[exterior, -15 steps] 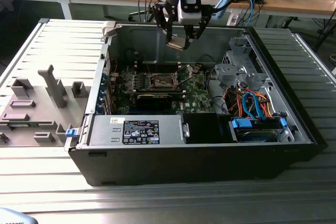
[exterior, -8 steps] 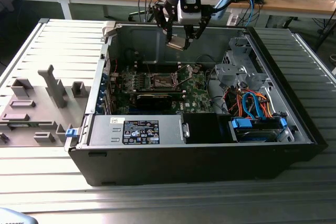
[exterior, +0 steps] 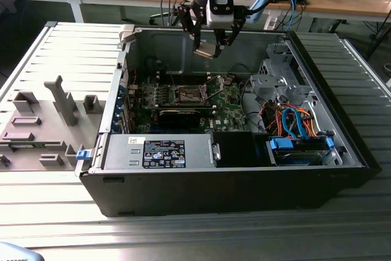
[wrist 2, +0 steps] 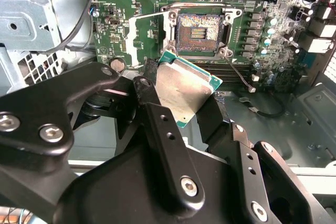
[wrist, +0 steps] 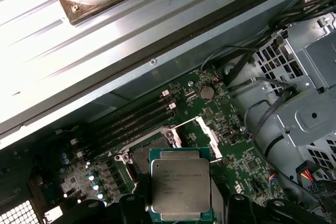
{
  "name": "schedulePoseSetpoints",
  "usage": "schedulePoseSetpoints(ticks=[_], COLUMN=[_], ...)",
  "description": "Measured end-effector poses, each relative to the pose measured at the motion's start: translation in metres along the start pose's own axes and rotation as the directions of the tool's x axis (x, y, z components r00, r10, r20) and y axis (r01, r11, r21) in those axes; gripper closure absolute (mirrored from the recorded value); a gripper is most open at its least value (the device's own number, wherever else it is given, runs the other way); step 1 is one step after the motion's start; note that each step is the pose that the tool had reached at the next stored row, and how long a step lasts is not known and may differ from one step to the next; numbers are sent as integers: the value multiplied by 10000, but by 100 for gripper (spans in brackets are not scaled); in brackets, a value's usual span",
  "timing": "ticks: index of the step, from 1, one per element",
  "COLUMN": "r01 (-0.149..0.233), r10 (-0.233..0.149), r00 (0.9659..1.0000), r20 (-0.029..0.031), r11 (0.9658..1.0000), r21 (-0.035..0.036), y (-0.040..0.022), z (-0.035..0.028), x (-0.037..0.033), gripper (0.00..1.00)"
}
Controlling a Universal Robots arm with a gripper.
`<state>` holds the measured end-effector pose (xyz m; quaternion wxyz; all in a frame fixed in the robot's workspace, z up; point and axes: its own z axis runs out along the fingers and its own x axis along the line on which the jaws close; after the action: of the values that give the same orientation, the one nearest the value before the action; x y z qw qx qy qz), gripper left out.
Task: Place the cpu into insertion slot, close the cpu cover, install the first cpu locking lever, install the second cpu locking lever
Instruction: 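Place the cpu into insertion slot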
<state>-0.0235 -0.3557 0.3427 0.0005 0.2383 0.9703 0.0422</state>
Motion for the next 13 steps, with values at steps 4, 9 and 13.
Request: schedulePoseSetpoints(ticks=[4,9,13], r01=[-37,-83,-118], r10=[37,83,118], r00=[10000,10000,9999], r20=[3,7,10], r11=[10000,10000,9999], r21=[0,-2,-2], y=[0,0,0], z=[0,0,0], x=[0,0,0], gripper=[45,45,45])
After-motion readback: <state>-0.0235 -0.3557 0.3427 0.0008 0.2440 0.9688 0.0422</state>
